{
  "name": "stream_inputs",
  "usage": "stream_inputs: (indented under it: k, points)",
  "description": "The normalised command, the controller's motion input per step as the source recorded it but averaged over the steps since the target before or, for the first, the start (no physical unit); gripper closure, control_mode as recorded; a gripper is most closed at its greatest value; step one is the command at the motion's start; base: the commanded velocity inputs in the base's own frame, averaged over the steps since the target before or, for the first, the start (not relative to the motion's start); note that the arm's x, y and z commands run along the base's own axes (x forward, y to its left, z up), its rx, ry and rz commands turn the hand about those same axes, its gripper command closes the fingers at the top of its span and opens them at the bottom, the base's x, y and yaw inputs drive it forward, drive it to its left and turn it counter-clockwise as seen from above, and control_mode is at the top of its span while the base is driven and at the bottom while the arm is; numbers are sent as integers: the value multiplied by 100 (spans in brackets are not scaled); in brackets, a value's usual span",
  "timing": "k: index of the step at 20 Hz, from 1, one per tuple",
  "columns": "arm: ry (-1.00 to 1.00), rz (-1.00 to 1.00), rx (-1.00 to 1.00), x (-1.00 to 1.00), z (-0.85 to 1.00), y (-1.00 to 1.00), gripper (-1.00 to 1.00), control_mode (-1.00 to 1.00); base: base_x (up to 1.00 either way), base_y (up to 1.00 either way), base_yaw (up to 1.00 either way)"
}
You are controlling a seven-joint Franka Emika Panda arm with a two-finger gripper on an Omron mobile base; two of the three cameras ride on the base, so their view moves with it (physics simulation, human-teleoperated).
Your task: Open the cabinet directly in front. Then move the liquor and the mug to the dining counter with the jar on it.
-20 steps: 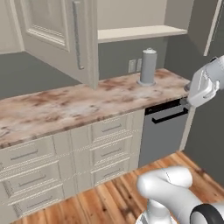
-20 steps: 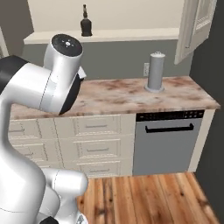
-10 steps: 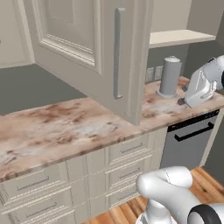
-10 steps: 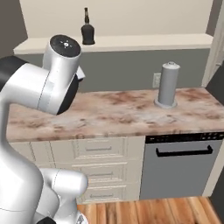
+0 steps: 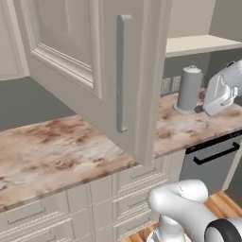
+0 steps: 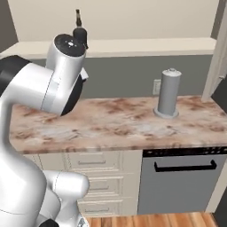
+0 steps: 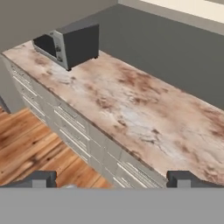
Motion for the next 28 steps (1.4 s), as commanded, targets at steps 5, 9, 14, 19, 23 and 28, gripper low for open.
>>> stream_inputs:
  k: [5, 9, 14, 19, 23, 28]
  points:
    - [0, 0, 0, 0, 0, 0, -100, 100, 83, 0, 1]
    - [0, 0, 0, 0, 0, 0, -100, 100, 80, -13, 2]
    - [0, 0, 0, 0, 0, 0, -100, 100, 29, -23, 2]
    - [0, 0, 0, 0, 0, 0, -100, 100, 0, 0, 0]
    - [0, 0, 0, 0, 0, 0, -100, 100, 0, 0, 0]
    - [0, 0, 0, 0, 0, 0, -100, 100, 12, -7, 0]
